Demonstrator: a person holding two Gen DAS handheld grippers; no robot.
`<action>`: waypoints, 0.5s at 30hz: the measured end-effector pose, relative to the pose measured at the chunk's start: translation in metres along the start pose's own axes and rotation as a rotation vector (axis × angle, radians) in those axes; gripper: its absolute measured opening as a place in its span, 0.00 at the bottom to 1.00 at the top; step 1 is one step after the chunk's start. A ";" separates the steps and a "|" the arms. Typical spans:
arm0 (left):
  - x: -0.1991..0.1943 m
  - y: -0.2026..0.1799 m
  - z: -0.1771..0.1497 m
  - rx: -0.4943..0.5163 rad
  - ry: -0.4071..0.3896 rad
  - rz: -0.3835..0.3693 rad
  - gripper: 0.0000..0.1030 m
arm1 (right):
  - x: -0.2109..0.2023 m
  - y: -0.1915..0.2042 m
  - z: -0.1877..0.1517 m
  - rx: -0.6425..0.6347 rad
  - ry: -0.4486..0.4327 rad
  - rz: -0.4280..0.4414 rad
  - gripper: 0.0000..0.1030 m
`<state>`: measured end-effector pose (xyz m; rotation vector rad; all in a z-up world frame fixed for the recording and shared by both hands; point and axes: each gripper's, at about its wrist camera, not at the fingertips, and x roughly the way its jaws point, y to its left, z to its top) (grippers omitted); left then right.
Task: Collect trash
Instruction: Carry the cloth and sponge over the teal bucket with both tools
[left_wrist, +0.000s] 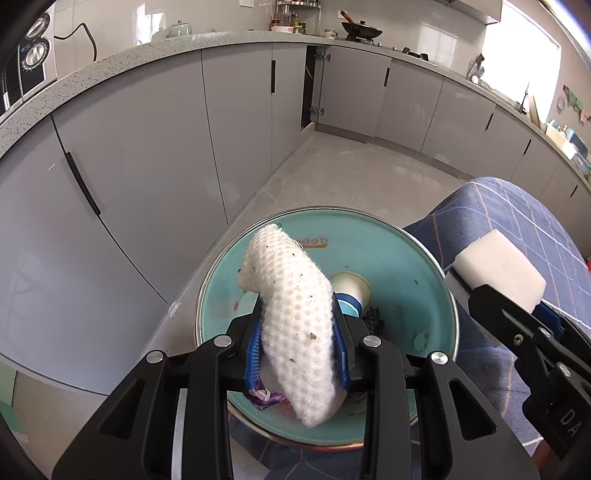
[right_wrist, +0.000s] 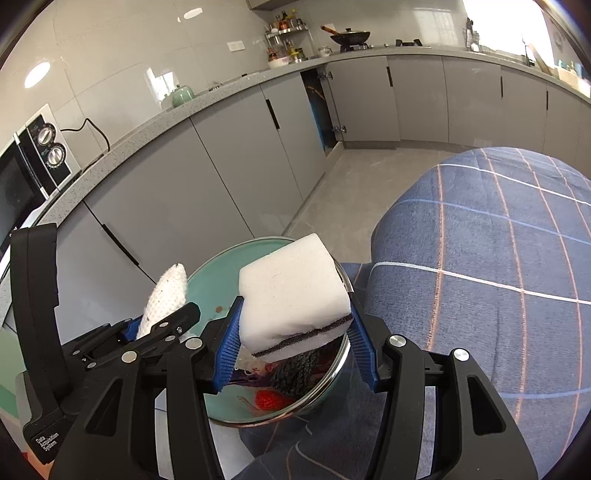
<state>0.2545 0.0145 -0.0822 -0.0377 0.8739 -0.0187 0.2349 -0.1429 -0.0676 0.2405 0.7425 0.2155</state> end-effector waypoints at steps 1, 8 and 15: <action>0.003 0.001 0.001 0.000 0.005 0.003 0.30 | 0.003 0.000 0.000 0.000 0.007 -0.001 0.52; 0.020 0.005 0.002 -0.015 0.038 0.011 0.30 | 0.021 0.002 0.001 0.004 0.039 -0.004 0.52; 0.034 0.006 0.002 -0.018 0.062 0.010 0.30 | 0.035 0.003 0.002 0.002 0.069 0.002 0.52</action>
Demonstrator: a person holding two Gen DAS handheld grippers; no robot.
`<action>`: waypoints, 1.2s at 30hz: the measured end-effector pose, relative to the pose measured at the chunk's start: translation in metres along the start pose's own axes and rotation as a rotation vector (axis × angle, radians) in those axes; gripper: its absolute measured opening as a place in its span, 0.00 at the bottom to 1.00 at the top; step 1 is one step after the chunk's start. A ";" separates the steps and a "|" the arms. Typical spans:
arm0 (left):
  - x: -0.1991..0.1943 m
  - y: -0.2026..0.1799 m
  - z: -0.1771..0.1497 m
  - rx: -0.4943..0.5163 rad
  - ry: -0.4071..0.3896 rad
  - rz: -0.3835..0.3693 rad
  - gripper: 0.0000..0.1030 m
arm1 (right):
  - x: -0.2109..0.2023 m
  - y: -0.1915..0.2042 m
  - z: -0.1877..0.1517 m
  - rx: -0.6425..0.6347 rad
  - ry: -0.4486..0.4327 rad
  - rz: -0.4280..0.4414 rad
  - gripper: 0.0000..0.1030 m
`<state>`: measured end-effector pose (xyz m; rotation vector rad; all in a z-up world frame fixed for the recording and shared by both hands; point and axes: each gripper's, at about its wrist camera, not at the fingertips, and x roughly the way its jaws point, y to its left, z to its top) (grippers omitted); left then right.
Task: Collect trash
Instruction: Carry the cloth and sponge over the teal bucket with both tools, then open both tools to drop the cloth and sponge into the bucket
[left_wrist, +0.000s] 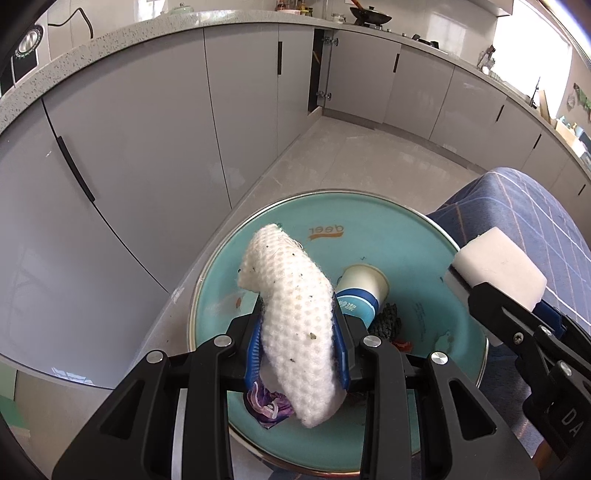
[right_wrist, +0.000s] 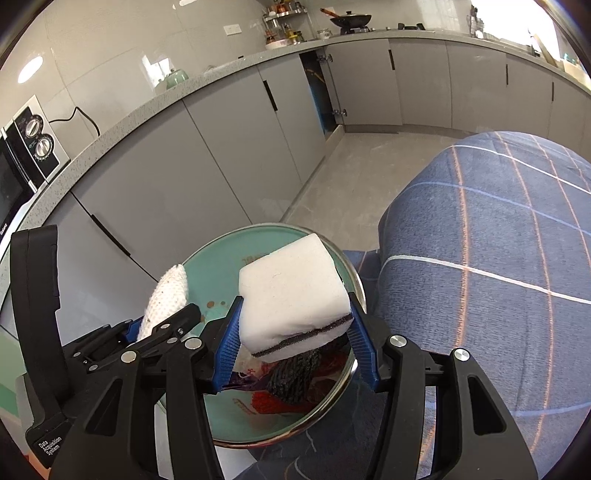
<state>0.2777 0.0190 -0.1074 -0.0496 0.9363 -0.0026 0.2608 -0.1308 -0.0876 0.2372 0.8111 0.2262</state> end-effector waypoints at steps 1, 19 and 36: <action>0.003 0.000 0.000 -0.001 0.005 0.000 0.30 | 0.002 0.001 0.000 -0.001 0.005 0.001 0.52; 0.021 0.008 -0.004 -0.018 0.028 0.025 0.58 | 0.010 -0.012 0.001 0.041 0.021 0.037 0.60; 0.004 -0.010 -0.016 0.017 0.046 0.071 0.93 | -0.042 -0.033 -0.012 0.111 -0.069 -0.046 0.66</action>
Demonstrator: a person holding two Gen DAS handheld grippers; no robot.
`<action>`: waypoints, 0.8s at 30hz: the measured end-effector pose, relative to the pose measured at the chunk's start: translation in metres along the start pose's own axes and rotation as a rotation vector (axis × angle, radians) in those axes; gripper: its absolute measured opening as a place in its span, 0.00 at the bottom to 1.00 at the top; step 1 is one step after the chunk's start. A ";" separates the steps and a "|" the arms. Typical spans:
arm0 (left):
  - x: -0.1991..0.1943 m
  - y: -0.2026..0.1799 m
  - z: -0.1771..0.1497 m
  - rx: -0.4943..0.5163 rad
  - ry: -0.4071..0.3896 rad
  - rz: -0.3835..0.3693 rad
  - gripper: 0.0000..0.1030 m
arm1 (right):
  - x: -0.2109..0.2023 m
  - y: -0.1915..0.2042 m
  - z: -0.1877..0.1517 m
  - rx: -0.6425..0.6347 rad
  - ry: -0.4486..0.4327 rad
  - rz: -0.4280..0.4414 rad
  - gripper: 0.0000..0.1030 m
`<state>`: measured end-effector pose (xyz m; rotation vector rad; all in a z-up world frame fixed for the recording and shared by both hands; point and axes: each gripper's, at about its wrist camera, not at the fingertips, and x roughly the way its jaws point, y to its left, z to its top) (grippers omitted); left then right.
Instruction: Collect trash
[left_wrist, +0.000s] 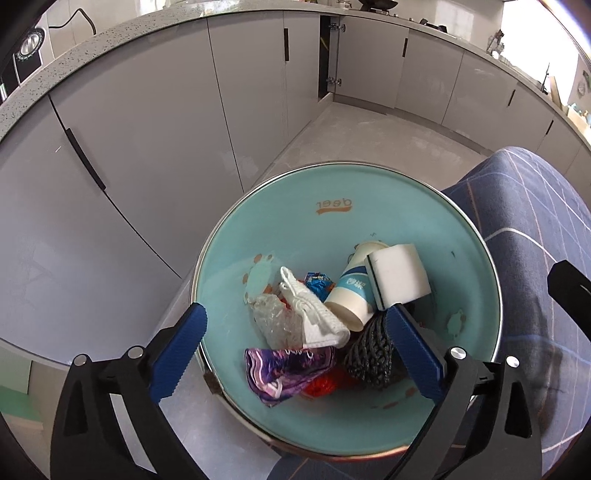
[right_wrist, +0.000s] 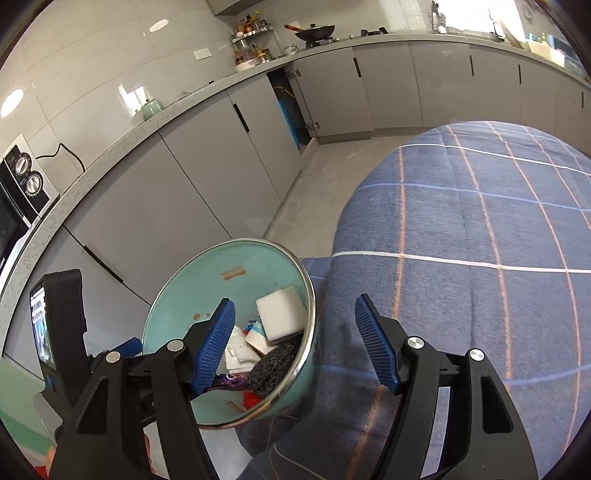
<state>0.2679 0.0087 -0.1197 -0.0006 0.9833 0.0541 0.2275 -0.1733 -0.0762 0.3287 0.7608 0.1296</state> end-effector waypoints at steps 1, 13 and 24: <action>-0.001 0.000 -0.001 0.002 0.004 0.002 0.93 | -0.001 -0.001 -0.001 0.003 0.006 -0.001 0.66; -0.022 -0.002 -0.030 -0.007 0.039 0.027 0.93 | -0.030 -0.007 -0.015 0.030 -0.006 0.000 0.77; -0.066 0.005 -0.085 -0.013 -0.046 0.048 0.93 | -0.064 -0.012 -0.047 0.004 -0.022 0.007 0.77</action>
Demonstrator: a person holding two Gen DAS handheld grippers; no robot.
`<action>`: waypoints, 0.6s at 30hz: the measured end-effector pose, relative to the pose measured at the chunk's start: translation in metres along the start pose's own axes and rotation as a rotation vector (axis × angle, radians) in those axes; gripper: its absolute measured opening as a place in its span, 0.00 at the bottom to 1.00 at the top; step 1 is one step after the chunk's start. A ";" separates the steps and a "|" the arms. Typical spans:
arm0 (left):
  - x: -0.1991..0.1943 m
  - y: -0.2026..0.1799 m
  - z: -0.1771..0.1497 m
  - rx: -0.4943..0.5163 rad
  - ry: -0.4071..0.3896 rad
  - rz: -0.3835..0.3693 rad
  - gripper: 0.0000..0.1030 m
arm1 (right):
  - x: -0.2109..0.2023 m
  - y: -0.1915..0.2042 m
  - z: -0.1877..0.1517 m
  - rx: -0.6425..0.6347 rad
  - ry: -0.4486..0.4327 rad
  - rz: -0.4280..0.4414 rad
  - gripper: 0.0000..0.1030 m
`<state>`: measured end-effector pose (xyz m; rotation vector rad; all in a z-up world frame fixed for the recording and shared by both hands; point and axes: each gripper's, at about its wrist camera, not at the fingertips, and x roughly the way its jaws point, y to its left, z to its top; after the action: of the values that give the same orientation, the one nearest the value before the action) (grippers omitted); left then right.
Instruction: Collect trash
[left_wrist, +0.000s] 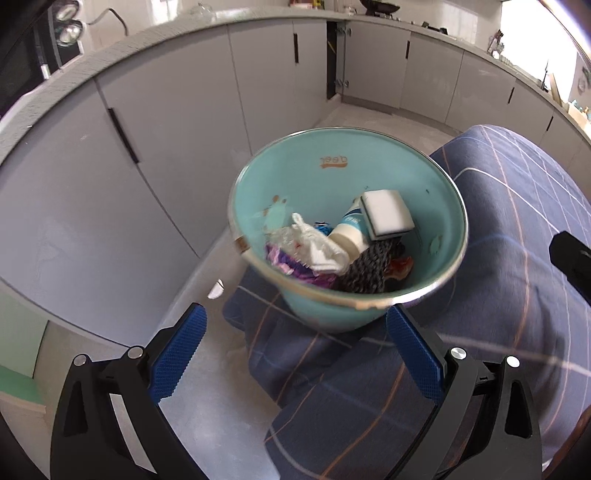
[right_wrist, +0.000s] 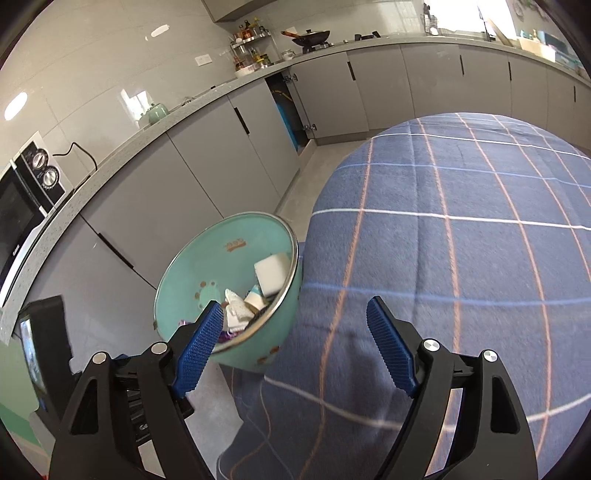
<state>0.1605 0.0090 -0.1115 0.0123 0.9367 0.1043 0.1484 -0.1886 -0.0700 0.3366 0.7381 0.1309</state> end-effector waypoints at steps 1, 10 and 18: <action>-0.006 0.002 -0.006 -0.003 -0.017 0.004 0.93 | -0.004 0.000 -0.004 -0.007 -0.003 -0.001 0.77; -0.066 0.016 -0.038 -0.034 -0.198 0.018 0.94 | -0.047 0.011 -0.029 -0.063 -0.086 0.005 0.77; -0.134 0.019 -0.041 -0.039 -0.432 0.035 0.94 | -0.111 0.025 -0.035 -0.120 -0.312 -0.014 0.82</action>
<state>0.0475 0.0139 -0.0272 0.0145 0.5028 0.1458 0.0434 -0.1819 -0.0151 0.2302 0.4219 0.1059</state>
